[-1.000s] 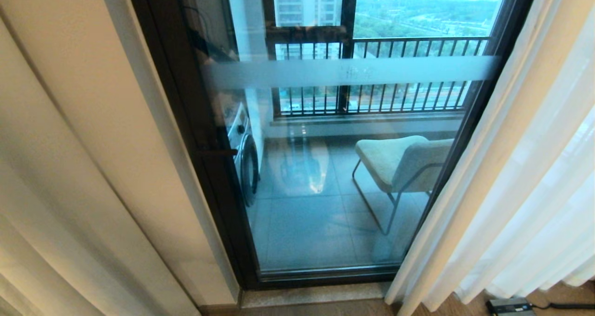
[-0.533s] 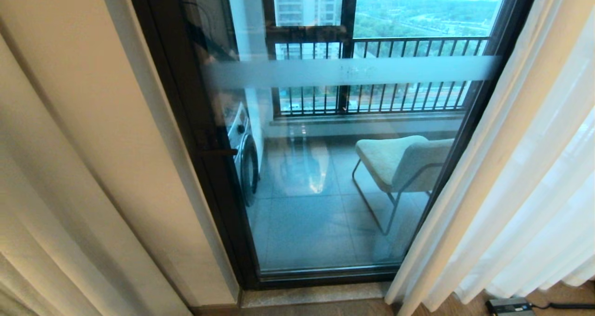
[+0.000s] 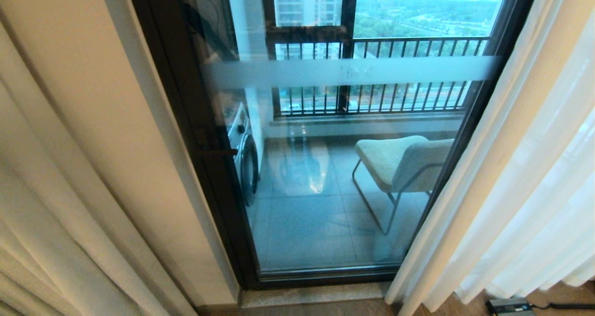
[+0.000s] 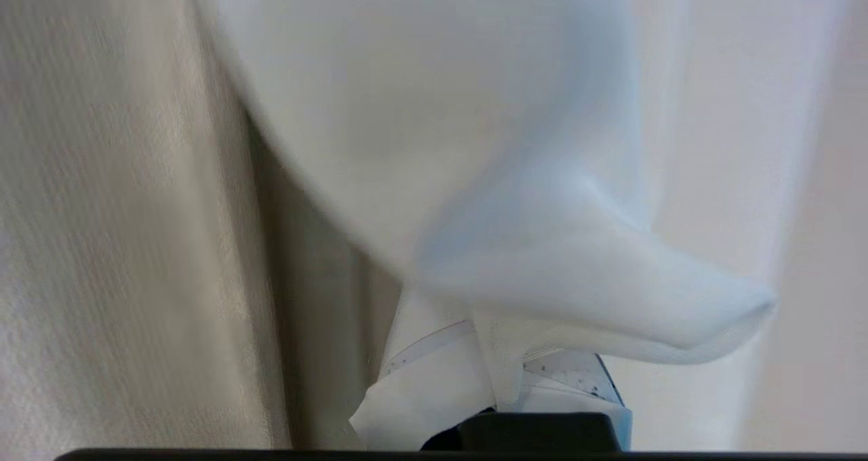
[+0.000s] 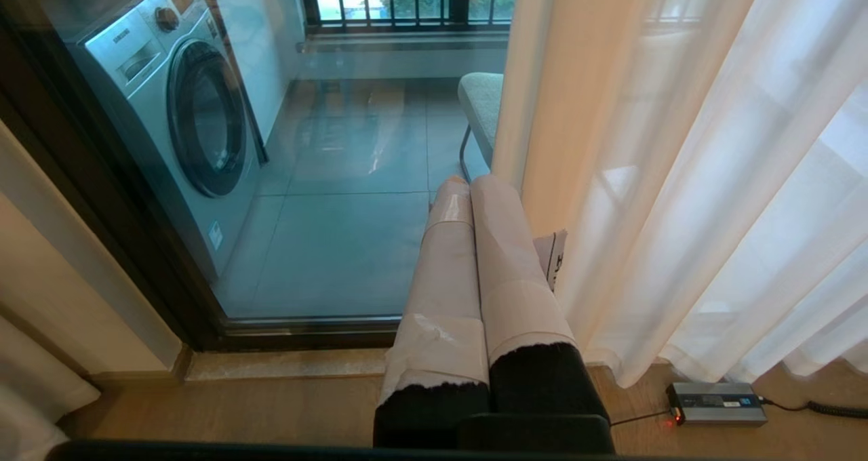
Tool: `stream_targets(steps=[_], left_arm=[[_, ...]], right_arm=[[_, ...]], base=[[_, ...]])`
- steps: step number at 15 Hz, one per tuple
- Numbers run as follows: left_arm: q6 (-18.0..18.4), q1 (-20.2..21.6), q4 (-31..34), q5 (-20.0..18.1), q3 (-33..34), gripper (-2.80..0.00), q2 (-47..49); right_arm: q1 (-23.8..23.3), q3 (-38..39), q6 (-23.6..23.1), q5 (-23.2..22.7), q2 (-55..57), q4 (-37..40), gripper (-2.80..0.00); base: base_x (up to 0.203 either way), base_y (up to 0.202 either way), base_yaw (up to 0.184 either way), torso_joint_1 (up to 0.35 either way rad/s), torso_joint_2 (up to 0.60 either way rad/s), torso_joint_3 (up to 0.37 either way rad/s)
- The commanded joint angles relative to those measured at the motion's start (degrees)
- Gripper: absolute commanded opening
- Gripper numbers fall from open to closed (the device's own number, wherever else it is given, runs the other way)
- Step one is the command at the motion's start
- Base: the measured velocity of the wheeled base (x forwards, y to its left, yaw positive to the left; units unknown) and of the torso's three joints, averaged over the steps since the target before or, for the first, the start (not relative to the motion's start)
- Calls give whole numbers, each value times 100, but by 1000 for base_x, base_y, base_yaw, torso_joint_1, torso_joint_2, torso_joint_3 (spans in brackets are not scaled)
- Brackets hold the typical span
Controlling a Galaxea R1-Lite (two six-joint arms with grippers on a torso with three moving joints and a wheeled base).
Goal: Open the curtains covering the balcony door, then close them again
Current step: Pull the inner curtains open on both sides
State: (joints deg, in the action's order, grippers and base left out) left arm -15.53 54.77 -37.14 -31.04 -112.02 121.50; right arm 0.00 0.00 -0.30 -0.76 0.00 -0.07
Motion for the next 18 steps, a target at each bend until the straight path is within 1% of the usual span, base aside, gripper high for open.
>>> stream_targets(steps=[1,4,7,10,14,18], left_arm=[[-10,-73,-22,-16,201,-280,-339],[4,-210,-29,-19,750,-280,-706],[34,-352,-35,0,1454,-280,-1076],[57,-404,-30,-8,1629,-280,-1207],[130,-432,-22,1,1650,-280,-1261],[130,-495,-30,15,1908,-280,-1418]], right_arm=[[0,0,-3,-3,0,-1,-280],[0,0,-5,-3,0,-1,-280],[0,0,4,-3,0,-1,-280],[0,0,-5,-3,0,-1,-280],[0,0,4,-3,0,-1,-280],[0,0,-2,-3,0,-1,-280]], base=[[0,0,0,0,0,0],[0,0,0,0,0,0],[0,0,0,0,0,0],[0,0,0,0,0,0],[0,0,0,0,0,0],[0,0,0,0,0,0]])
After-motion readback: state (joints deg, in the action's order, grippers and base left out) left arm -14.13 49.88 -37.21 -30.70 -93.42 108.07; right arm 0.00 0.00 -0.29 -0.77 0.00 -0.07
